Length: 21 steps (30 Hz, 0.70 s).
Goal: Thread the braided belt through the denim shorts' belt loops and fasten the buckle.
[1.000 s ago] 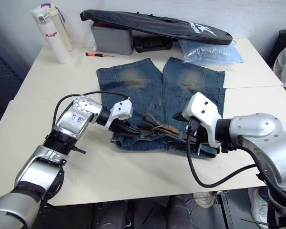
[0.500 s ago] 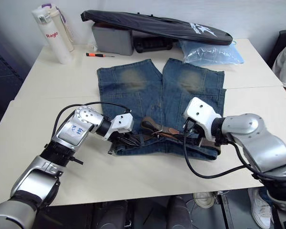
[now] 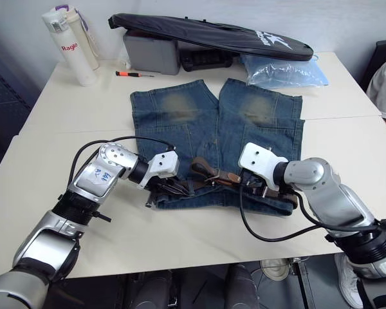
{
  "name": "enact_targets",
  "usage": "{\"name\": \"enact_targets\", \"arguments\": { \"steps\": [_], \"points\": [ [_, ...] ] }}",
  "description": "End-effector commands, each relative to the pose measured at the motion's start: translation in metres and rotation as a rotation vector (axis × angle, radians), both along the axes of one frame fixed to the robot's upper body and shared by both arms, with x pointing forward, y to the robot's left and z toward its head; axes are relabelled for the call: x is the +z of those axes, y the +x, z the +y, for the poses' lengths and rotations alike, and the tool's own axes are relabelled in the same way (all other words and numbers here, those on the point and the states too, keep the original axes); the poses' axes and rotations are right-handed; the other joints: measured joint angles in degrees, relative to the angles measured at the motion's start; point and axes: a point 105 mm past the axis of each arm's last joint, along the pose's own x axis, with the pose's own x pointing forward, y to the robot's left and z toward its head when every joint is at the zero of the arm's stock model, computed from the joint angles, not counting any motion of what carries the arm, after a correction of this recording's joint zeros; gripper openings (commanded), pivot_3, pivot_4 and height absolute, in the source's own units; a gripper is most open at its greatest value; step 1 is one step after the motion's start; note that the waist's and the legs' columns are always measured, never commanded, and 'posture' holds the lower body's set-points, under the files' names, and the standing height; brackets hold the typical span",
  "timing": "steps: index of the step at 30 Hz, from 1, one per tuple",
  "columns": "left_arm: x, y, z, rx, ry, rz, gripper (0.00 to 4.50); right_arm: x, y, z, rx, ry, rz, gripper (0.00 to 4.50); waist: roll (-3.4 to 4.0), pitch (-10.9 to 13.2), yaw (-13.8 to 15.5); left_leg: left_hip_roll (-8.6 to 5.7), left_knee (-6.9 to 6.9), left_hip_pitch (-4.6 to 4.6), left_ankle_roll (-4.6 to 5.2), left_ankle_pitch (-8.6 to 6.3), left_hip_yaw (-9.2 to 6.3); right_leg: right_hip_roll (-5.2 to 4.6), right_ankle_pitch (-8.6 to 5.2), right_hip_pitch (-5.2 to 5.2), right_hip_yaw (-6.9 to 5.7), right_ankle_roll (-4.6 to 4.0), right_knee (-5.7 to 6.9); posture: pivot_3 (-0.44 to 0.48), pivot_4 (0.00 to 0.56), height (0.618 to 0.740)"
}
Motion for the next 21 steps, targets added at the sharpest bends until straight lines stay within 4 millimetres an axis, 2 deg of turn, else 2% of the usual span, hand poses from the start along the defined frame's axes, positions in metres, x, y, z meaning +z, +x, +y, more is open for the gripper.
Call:
{"name": "enact_targets", "arguments": {
  "steps": [1,2,3,7,12,15,18,21],
  "points": [
    [0.003,0.001,0.003,0.007,-0.008,-0.013,0.00,0.005,0.002,0.005,0.025,-0.024,-0.063,2.82,0.00,0.0,0.0,0.00,0.00,0.00,0.00,0.00,0.00,0.00,0.00,0.00,0.00,0.00,0.00,0.000,0.150,0.740],
    [0.003,0.001,0.002,0.007,-0.010,-0.013,0.00,0.003,0.003,0.005,0.026,-0.029,-0.066,2.46,0.00,0.0,0.0,0.00,0.00,0.00,0.00,0.00,0.00,0.00,0.00,0.00,0.00,0.00,0.00,0.000,0.150,0.740],
    [0.004,0.001,0.002,0.007,-0.012,-0.013,0.00,0.002,0.003,0.005,0.026,-0.032,-0.067,1.86,0.00,0.0,0.0,0.00,0.00,0.00,0.00,0.00,0.00,0.00,0.00,0.00,0.00,0.00,0.00,0.000,0.150,0.740],
    [0.004,0.002,0.004,0.013,-0.015,-0.015,0.00,0.003,0.001,0.007,0.042,-0.032,-0.079,0.08,0.00,0.0,0.0,0.00,0.00,0.00,0.00,0.00,0.00,0.00,0.00,0.00,-0.01,0.00,0.00,0.000,0.150,0.740],
    [0.003,0.004,0.008,0.031,-0.017,-0.017,0.00,0.011,0.001,0.007,0.055,-0.033,-0.128,0.08,0.00,0.0,0.0,0.00,0.00,0.00,0.00,0.00,0.00,0.00,0.00,0.00,0.00,0.00,0.00,0.000,0.150,0.740],
    [0.002,0.005,0.011,0.041,-0.016,-0.015,0.00,0.025,0.004,-0.001,0.050,-0.062,-0.195,0.08,0.01,0.0,0.0,0.00,0.00,0.00,0.00,0.00,0.00,0.00,0.00,0.00,0.00,0.00,-0.01,0.000,0.150,0.740],
    [0.002,0.005,0.011,0.041,-0.016,-0.015,0.00,0.026,0.004,-0.002,0.052,-0.065,-0.205,0.08,0.01,0.0,0.0,0.00,0.00,-0.01,0.00,0.00,0.00,0.00,0.00,-0.01,-0.01,0.00,-0.01,0.000,0.150,0.740],
    [-0.017,-0.003,0.031,0.028,0.061,0.024,0.00,0.043,-0.003,-0.050,0.067,-0.283,-0.340,0.08,0.04,0.0,0.4,-0.01,-0.03,-0.02,0.00,0.00,0.01,-0.01,0.00,-0.02,0.00,0.00,-0.04,0.000,0.150,0.740]
  ]
}}
